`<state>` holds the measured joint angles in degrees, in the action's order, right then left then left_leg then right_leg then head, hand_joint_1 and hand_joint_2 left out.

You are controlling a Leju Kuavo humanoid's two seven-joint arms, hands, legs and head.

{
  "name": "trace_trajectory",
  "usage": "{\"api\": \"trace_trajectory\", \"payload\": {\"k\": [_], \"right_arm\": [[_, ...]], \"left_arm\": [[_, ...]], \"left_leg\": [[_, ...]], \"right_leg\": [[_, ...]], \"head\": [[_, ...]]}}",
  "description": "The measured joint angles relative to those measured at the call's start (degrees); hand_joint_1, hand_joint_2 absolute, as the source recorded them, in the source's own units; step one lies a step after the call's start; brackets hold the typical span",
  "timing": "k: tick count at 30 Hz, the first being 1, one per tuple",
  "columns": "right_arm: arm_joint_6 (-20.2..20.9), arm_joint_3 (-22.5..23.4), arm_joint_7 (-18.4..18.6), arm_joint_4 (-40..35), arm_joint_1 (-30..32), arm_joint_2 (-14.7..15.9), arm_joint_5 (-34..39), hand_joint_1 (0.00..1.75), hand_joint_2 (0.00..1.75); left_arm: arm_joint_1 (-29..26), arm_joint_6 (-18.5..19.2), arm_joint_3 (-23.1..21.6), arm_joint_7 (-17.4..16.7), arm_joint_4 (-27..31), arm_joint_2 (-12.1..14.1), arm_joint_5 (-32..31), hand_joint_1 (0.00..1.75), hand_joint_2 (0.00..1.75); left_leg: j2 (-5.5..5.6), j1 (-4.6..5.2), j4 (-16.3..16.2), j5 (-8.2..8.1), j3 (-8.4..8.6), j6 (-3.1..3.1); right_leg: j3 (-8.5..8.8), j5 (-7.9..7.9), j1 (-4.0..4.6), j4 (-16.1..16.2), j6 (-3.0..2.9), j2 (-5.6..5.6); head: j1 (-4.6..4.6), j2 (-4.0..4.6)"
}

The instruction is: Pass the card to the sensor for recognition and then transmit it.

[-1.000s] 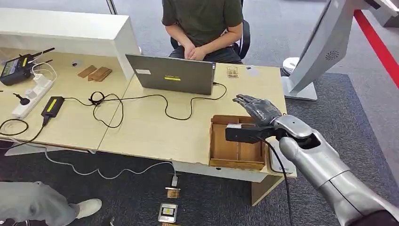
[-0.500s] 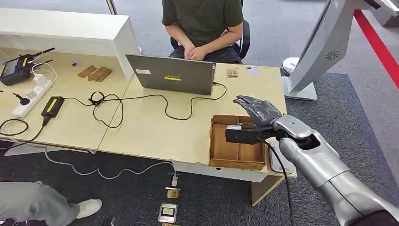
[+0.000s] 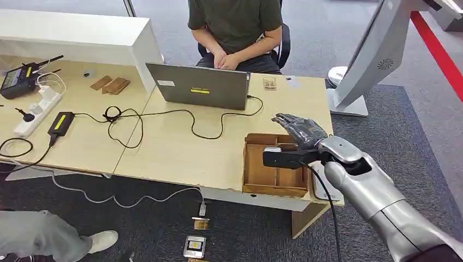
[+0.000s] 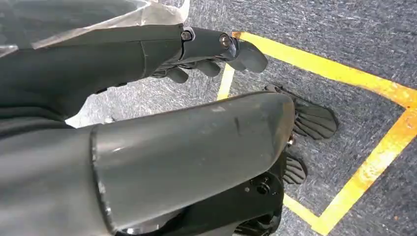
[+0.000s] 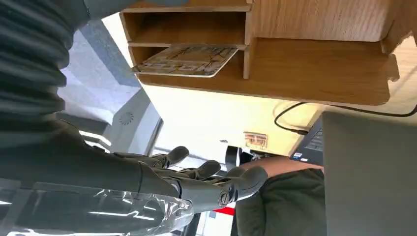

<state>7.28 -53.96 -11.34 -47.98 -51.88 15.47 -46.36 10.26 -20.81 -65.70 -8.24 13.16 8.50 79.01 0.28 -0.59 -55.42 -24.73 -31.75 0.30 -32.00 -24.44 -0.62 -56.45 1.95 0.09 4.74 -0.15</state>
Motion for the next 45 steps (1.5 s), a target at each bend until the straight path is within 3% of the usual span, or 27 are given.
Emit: {"api": "trace_trajectory", "payload": {"k": [10, 11, 12, 36, 45], "right_arm": [[-0.02, 0.02, 0.07, 0.09, -0.01, 0.00, 0.02, 0.00, 1.75], [-0.02, 0.02, 0.07, 0.15, -0.01, 0.00, 0.02, 1.54, 1.75], [0.00, 0.02, 0.18, 0.20, -0.01, 0.00, 0.02, 1.75, 1.75], [3.96, -0.22, 2.03, -2.53, 0.34, 0.68, 1.07, 1.75, 1.75], [3.13, 0.22, 3.04, -5.99, 1.93, 2.77, 2.27, 1.75, 1.75]], "left_arm": [[0.03, 0.00, -0.31, -0.04, 0.02, 0.33, 0.00, 0.00, 0.00], [0.03, 0.00, -0.33, -0.04, 0.02, 0.35, 0.00, 0.00, 0.00], [0.03, 0.00, -0.35, -0.04, 0.02, 0.39, 0.00, 0.00, 0.00], [0.06, -0.11, -0.44, -0.22, 0.24, 0.70, -0.15, 0.00, 0.00], [0.04, 0.96, -0.44, 2.58, 0.44, 0.70, 0.46, 0.00, 0.00]], "left_leg": [[0.00, 0.00, 0.00, 0.00, 0.00, 0.00], [0.00, 0.00, 0.00, 0.00, 0.00, 0.00], [0.00, 0.00, 0.00, 0.00, 0.00, 0.00], [0.00, 0.00, -0.01, 0.00, 0.02, 0.00], [0.00, 0.00, -0.01, 0.00, 0.02, 0.00]], "right_leg": [[0.00, 0.00, 0.00, 0.00, 0.00, 0.00], [0.00, 0.00, 0.00, 0.00, 0.00, 0.00], [0.00, 0.00, 0.00, 0.00, 0.00, 0.00], [0.00, 0.00, 0.00, 0.01, 0.00, 0.00], [0.00, 0.00, 0.00, 0.01, 0.00, 0.00]], "head": [[-0.02, 0.00], [0.00, 0.00], [0.00, 0.00], [-0.02, 0.00], [0.00, 0.00]]}}
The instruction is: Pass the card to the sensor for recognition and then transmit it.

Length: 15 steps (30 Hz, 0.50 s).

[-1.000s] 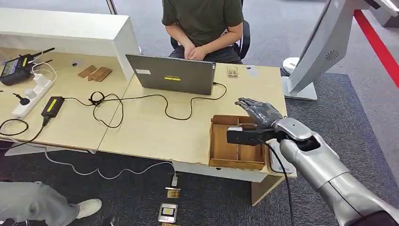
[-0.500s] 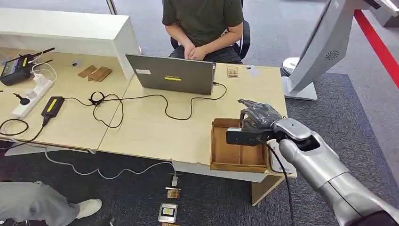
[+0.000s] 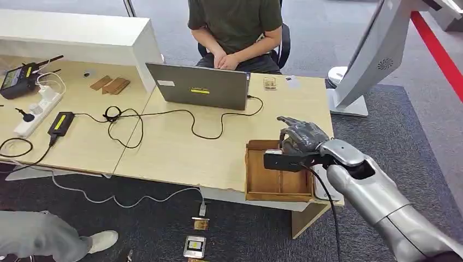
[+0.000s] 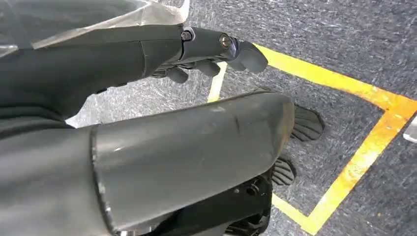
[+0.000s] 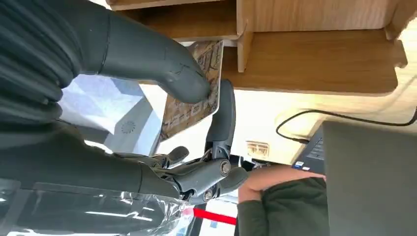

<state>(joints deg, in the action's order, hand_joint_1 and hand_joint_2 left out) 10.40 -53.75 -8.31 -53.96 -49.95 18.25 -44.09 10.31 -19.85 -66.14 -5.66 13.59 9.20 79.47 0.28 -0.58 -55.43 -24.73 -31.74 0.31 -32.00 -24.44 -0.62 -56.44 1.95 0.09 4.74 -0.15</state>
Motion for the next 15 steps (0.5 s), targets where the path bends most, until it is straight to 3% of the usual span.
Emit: {"api": "trace_trajectory", "payload": {"k": [15], "right_arm": [[-7.34, 4.94, -3.17, -8.42, 0.41, 2.01, -0.79, 1.75, 1.75]], "left_arm": [[-0.16, 1.53, 0.04, 4.44, 0.00, -0.13, 1.18, 0.00, 0.00]], "left_leg": [[0.00, 0.00, 0.00, 0.00, 0.00, 0.00]], "right_leg": [[0.01, 0.00, 0.00, 0.00, 0.00, 0.00]], "head": [[-0.02, 0.00]]}}
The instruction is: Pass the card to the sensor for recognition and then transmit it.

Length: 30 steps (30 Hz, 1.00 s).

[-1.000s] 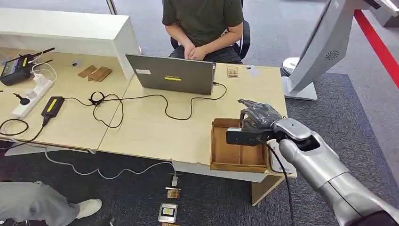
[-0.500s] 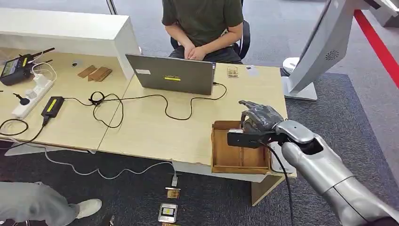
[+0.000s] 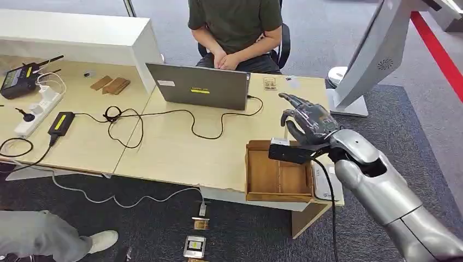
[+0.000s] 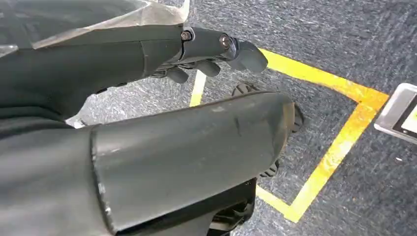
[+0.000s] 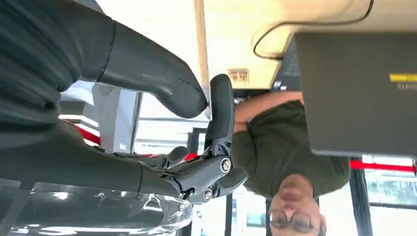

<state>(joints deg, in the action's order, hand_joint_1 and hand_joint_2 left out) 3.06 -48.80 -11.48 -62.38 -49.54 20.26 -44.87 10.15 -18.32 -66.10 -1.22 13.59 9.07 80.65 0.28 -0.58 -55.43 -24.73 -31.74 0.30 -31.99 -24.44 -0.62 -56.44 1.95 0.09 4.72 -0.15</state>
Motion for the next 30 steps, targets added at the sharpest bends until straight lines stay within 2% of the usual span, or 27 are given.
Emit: {"api": "trace_trajectory", "payload": {"k": [7, 17, 20, 23, 26, 30], "right_arm": [[-0.04, 2.16, 0.00, -3.36, 0.24, 1.05, -1.57, 1.75, 1.75], [-0.26, 3.54, 0.09, -6.51, 1.22, 2.84, -1.55, 1.75, 1.75], [-2.14, 3.54, -0.78, -6.12, 0.98, 2.67, -2.60, 1.75, 1.75], [-5.86, 3.47, -3.17, -3.75, -0.59, 1.37, -4.20, 1.75, 1.75], [-7.72, 3.39, -4.61, -1.39, -1.98, 0.17, -4.98, 1.75, 1.75], [-11.59, 2.75, -7.53, 5.77, -5.35, -3.62, -6.53, 1.75, 1.75]], "left_arm": [[-0.08, 0.85, 0.13, 2.21, -0.02, -0.24, 0.64, 0.00, 0.00], [-0.16, 1.73, 0.20, 2.93, -0.09, -0.26, 0.73, 0.00, 0.00], [-0.15, 2.34, 0.20, 2.93, -0.11, -0.26, 0.16, 0.00, 0.00], [-0.12, 2.58, 0.20, 3.08, -0.11, -0.26, -0.35, 0.00, 0.00], [-0.07, 2.73, 0.20, 3.34, -0.11, -0.26, -0.72, 0.00, 0.00], [-0.03, 2.65, 0.18, 3.32, -0.11, -0.28, -1.31, 0.00, 0.00]], "left_leg": [[0.00, 0.00, -0.01, 0.00, 0.00, 0.00], [0.00, 0.00, 0.01, 0.00, -0.01, 0.00], [0.01, 0.00, 0.01, 0.00, -0.05, 0.00], [0.01, 0.00, 0.02, 0.00, -0.06, 0.00], [0.01, 0.00, 0.02, 0.00, -0.06, 0.00], [0.02, -0.01, 0.02, 0.02, -0.06, 0.03]], "right_leg": [[0.00, 0.00, -0.01, 0.01, 0.00, 0.00], [0.01, 0.00, 0.00, 0.00, 0.00, 0.00], [0.01, 0.00, 0.00, -0.02, 0.00, 0.00], [0.01, 0.00, 0.00, -0.05, 0.00, 0.00], [0.01, 0.00, 0.00, -0.06, 0.00, 0.00], [-0.01, 0.00, 0.00, -0.10, 0.00, 0.00]], "head": [[0.02, 0.00], [0.00, 0.00], [0.02, 0.00], [0.02, 0.00], [0.02, 0.00], [0.02, 0.00]]}}
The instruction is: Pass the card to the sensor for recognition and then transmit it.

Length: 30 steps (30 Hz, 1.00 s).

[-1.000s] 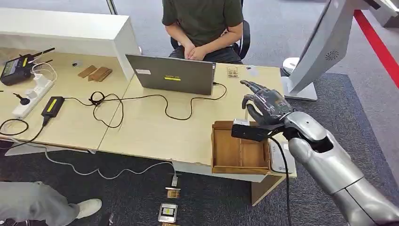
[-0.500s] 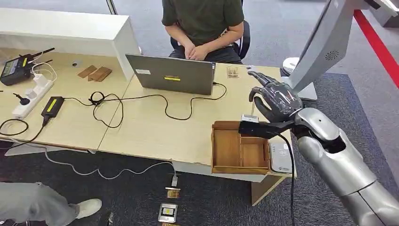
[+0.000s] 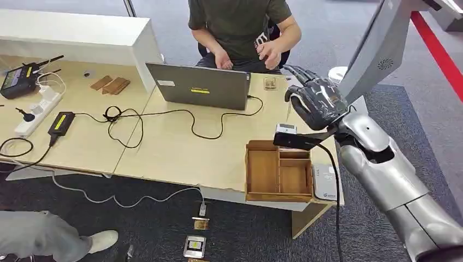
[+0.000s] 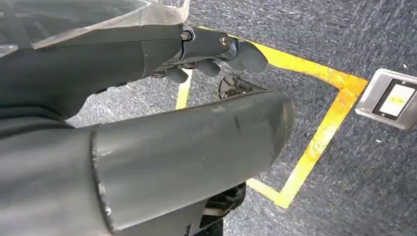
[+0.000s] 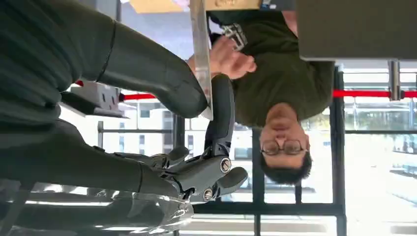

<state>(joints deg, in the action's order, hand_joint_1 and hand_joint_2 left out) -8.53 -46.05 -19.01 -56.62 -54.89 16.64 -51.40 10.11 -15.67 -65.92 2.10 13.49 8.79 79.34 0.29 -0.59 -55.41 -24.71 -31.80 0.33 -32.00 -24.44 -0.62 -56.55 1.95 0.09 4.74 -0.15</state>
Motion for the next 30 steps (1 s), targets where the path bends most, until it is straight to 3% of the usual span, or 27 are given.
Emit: {"api": "trace_trajectory", "payload": {"k": [3, 10, 18, 30], "right_arm": [[-2.49, -0.48, -0.90, 5.94, -2.88, -3.22, -0.66, 1.75, 1.75], [-2.94, -1.16, -1.40, 15.41, -5.68, -8.69, -1.28, 1.75, 1.75], [-2.92, -1.75, 1.11, 24.05, -7.92, -14.76, -2.28, 1.75, 1.75], [-2.60, -2.08, 2.64, 30.70, -8.90, -17.32, -3.29, 1.75, 1.75]], "left_arm": [[0.12, -0.18, 0.00, -0.02, 0.00, -0.07, -0.53, 0.00, 0.00], [0.05, 0.32, 0.00, 1.08, 0.00, -0.15, -0.53, 0.00, 0.00], [0.01, 2.16, 0.00, 3.26, -0.02, -0.22, -0.53, 0.00, 0.00], [-0.09, 3.54, 0.00, 3.74, -0.04, -0.22, -0.50, 0.00, 0.00]], "left_leg": [[0.01, -0.01, 0.00, 0.00, 0.02, 0.01], [0.02, -0.02, 0.00, 0.00, -0.02, 0.01], [0.01, -0.02, -0.01, 0.00, 0.02, 0.01], [0.00, -0.01, -0.02, 0.00, 0.02, 0.01]], "right_leg": [[-0.01, 0.00, 0.00, -0.01, -0.01, 0.00], [-0.01, -0.01, 0.01, -0.01, -0.02, 0.01], [-0.04, -0.02, 0.01, 0.00, -0.03, 0.00], [-0.04, -0.02, 0.01, 0.02, -0.03, 0.00]], "head": [[0.00, 0.00], [-0.02, 0.00], [0.00, 0.00], [-0.02, 0.00]]}}
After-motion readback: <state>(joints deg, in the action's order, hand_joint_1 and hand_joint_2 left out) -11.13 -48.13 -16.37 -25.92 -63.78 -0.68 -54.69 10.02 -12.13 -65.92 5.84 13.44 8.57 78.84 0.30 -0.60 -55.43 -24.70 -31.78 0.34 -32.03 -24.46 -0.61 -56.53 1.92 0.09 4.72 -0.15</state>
